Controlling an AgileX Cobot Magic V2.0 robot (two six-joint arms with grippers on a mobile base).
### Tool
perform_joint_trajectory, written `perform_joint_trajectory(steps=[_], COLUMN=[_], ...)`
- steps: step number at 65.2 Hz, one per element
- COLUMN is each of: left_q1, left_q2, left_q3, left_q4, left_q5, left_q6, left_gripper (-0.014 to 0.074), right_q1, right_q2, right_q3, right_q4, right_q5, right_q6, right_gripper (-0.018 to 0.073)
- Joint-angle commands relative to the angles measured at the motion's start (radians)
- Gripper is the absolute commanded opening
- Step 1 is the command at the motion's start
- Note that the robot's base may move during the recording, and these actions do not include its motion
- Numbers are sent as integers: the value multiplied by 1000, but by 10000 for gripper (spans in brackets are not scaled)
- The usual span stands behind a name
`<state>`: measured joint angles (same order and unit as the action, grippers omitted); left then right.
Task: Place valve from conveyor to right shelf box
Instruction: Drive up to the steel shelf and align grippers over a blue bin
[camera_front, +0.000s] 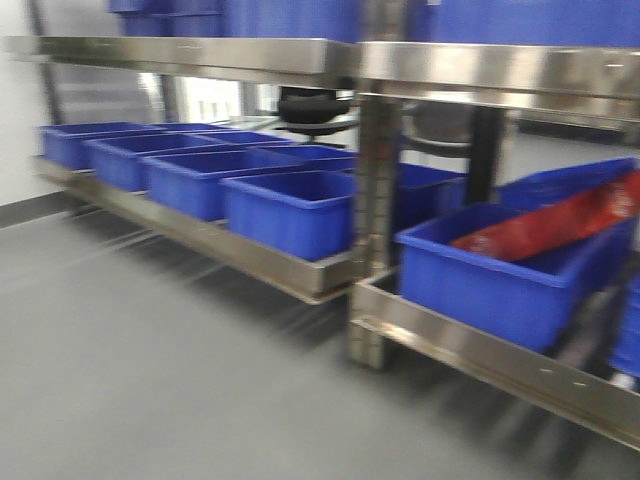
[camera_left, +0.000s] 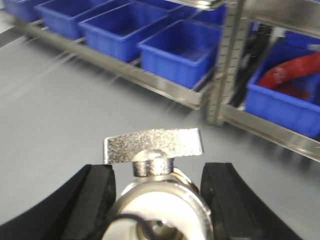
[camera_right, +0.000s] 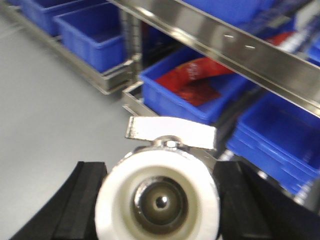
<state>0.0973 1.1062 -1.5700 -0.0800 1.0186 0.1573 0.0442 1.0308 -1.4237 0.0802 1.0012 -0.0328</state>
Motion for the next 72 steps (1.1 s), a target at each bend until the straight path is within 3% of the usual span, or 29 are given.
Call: perform_joint_trajectory(steps=[1, 72], left_q1=[-5, -5], left_q2=[-12, -12], left_q3=[-11, -11], left_q4=[-13, -13], left_q5=[-49, -49], left_q6=[-3, -3], left_gripper=[-111, -111], right_q1=[-1, -1], right_q2=[-14, -14], right_q3=[-16, -16], right_q4=[-7, -7], right_q5=[-74, -74], right_q6=[-1, -1], right_gripper=[-153, -153])
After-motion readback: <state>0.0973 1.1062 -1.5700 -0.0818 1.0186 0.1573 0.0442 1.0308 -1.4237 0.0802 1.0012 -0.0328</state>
